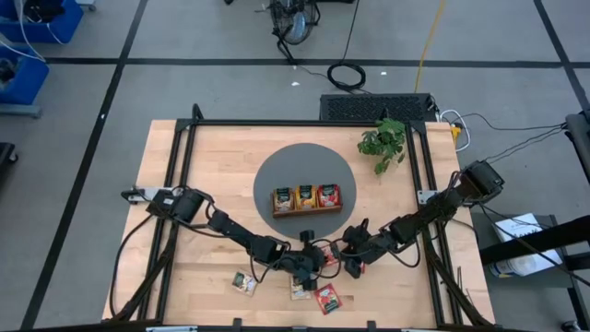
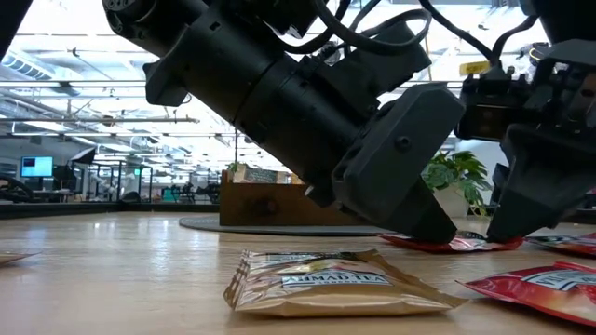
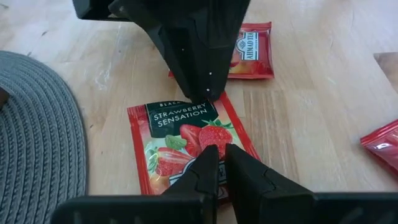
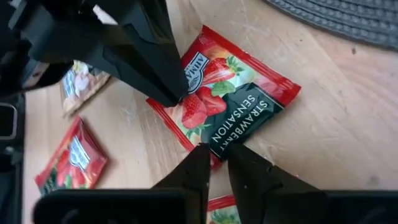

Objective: Pick & Place Tea
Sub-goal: Put the strawberry tea sachet into the right compartment of the wooden organizer

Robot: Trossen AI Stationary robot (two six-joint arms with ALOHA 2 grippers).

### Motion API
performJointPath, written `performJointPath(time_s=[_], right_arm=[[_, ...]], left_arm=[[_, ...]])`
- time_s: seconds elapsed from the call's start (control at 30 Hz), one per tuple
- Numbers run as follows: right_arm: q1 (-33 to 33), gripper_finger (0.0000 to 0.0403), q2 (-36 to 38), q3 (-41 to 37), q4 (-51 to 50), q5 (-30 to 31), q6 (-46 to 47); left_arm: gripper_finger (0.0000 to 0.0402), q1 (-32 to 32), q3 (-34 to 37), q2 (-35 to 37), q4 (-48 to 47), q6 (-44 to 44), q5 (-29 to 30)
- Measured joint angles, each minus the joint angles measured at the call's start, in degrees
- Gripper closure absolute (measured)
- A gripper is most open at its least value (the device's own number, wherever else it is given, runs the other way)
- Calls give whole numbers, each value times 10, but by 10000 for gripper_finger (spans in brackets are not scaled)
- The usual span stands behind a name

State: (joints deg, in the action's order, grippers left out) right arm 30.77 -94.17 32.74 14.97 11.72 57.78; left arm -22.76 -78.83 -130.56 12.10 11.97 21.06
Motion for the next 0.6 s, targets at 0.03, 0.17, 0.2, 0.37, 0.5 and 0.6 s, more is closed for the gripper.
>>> performJointPath(time_s=[0.03, 0.17, 0.2, 0.37, 0.5, 0.6], right_arm=[[0, 367, 0, 0, 0, 2, -9], [0, 397, 0, 0, -2, 4, -32], [-1, 397, 0, 0, -2, 4, -33], [-4, 402, 1, 0, 9, 5, -65], [-4, 402, 12, 0, 6, 13, -104], [-3, 403, 27, 0, -3, 29, -124]], left_arm=[[366, 0, 0, 0, 0, -6, 0], [366, -2, 0, 0, 2, -36, 0], [366, -4, 0, 0, 6, -42, 0], [366, -12, 1, 4, 12, -63, 0], [366, -28, 2, 30, -25, -64, -6], [366, -43, 2, 62, -64, -70, -2]])
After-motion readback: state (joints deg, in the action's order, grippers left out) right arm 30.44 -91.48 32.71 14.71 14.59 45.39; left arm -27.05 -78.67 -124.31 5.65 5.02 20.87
